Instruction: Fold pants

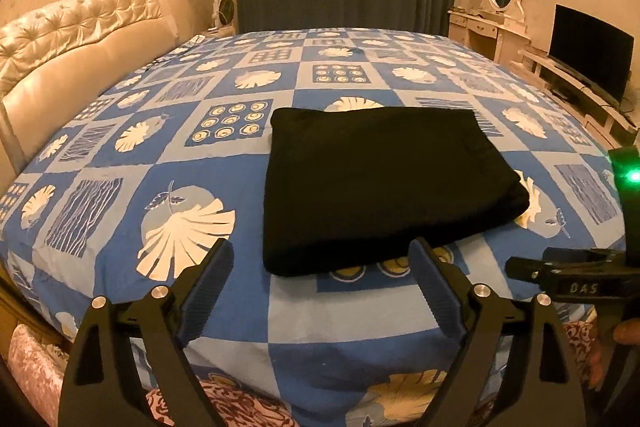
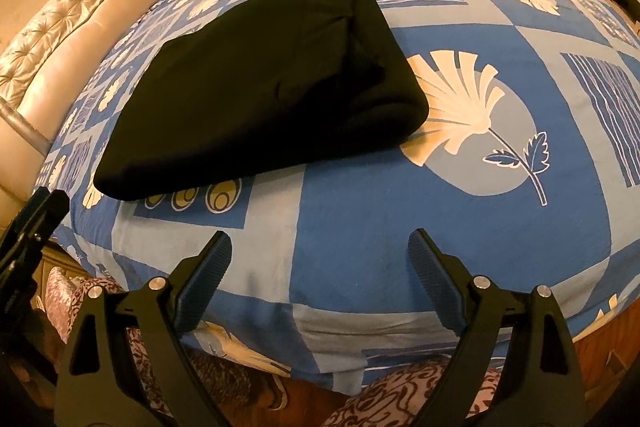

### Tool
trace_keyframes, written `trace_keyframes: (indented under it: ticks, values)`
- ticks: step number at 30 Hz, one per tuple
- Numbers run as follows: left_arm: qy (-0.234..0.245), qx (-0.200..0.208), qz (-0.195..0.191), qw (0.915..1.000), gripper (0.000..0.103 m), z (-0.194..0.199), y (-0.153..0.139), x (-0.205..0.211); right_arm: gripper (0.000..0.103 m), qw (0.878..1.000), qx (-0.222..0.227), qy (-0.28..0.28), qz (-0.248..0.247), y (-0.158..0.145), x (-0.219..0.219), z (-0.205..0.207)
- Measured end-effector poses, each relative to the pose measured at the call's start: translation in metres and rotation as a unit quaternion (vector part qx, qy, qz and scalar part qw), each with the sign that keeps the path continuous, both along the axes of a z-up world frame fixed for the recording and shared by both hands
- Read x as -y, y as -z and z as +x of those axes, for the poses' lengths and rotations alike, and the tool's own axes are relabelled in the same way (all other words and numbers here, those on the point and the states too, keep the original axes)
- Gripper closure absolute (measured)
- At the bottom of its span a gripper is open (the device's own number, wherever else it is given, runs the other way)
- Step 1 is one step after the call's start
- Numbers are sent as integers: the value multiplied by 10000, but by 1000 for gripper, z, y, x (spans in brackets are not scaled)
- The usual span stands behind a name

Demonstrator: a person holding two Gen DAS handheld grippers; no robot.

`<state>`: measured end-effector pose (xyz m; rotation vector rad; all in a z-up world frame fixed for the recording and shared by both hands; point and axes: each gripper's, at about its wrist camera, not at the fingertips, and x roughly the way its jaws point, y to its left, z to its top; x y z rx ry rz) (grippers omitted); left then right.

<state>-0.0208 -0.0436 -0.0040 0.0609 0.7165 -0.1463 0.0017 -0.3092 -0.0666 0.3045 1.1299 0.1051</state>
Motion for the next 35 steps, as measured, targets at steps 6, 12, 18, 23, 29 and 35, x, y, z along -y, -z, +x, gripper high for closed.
trace_keyframes:
  ticks: [6,12,18,23,29,35]
  values:
    - [-9,-197,96,9998,15,8,2,2,13,10000,-54,-16,47,2,0,0]
    - [-220,-46,494,9985,15,7,0,6,13,9999,-101,8,122,3,1,-1]
    - [-536,-105,751,9957,15,7,6,6,13,9998,-157,-11,147,5,1,0]
    - [-134,-121,313,9993,15,4,2,4,13,9997,-171,-33,145,6,0,0]
    - [280,-215,78,9993,15,6,-2,8,13,9997,-168,-25,179,6,1,0]
    - [305,-291,94,9991,15,25,-8,-5,13,9990,-199,80,404,1,12,4]
